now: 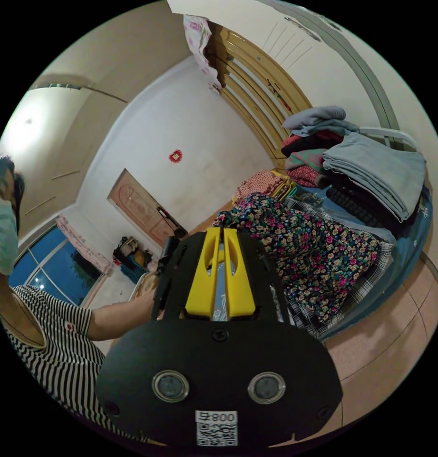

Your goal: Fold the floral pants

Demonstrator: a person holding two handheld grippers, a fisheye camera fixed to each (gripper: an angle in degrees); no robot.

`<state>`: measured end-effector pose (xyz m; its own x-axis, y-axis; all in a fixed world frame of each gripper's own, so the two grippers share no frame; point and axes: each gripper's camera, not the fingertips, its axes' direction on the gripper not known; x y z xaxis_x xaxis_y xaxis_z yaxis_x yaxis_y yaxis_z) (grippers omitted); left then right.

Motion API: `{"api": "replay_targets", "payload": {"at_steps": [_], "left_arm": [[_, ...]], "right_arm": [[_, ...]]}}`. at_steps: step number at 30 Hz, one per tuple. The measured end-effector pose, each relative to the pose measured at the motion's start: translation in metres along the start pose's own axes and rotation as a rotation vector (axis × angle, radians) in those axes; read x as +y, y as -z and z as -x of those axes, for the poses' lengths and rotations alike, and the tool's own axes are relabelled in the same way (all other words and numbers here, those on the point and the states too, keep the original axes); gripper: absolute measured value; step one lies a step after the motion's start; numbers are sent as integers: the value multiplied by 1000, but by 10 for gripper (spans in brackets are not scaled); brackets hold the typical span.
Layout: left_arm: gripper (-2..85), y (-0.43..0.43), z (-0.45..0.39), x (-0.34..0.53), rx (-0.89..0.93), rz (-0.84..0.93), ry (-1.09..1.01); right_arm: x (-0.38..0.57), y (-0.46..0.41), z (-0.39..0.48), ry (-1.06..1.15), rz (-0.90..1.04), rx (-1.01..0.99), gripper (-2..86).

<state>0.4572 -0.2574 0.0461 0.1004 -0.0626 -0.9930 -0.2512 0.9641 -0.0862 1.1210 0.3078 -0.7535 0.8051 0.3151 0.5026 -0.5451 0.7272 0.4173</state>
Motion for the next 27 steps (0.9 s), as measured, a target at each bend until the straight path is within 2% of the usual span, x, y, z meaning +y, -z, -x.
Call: {"api": "replay_targets", "payload": {"at_steps": [3, 8, 16, 27], "left_arm": [[103, 16, -4, 3, 82, -23, 9], [30, 60, -26, 21, 84, -39, -22], [11, 169, -69, 92, 101, -124, -60], [7, 407, -142, 253, 46, -410, -82]], "right_arm": [[7, 3, 8, 10, 23, -4, 9], [21, 4, 30, 29, 49, -22, 9], [62, -6, 78, 69, 153, -95, 10], [114, -35, 175, 155, 225, -287, 8]]}}
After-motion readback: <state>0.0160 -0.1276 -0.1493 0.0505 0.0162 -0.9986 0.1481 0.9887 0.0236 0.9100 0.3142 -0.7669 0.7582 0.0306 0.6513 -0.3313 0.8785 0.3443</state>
